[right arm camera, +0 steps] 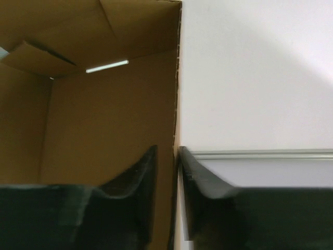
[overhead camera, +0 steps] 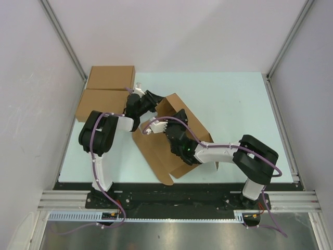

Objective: Fold the paper box

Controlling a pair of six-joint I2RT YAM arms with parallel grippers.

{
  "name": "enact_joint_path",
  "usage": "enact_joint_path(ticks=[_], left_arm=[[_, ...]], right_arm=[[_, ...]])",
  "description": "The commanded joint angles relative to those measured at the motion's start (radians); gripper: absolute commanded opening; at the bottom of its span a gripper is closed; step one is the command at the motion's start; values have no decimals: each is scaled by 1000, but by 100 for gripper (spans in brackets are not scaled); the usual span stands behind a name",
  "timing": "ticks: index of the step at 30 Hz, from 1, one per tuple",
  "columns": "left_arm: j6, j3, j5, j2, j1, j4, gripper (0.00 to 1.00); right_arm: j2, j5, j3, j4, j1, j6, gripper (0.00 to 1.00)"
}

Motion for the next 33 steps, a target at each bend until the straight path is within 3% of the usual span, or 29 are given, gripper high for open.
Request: enact_joint_path(ticks=[1,3,10,18,22,30,33], left_arm=[[-13,-35,-2,-56,-19,69,33],[-17,-49,-8,-53,-23,83,33],[-9,-50,-22,-59,-25,71,33],[21,-32,-27,-61,-26,40,33],[23,-32,-28,-53,-29,45,33],[29,-24,-28,-48,-37,40,33],[41,-26,-30,-50,-37,34,33]], right_arm=[[21,19,31,29,17,45,45],[18,24,39,23,21,63,53],[-39,13,66,-53,40,176,64],[-129,-65,162,-337,40,411,78],[-177,-151,189,-460,15,519,79],[-220,-174,203,-497,-40,631,77],[-252,-225,235,-530,-126,719,77]])
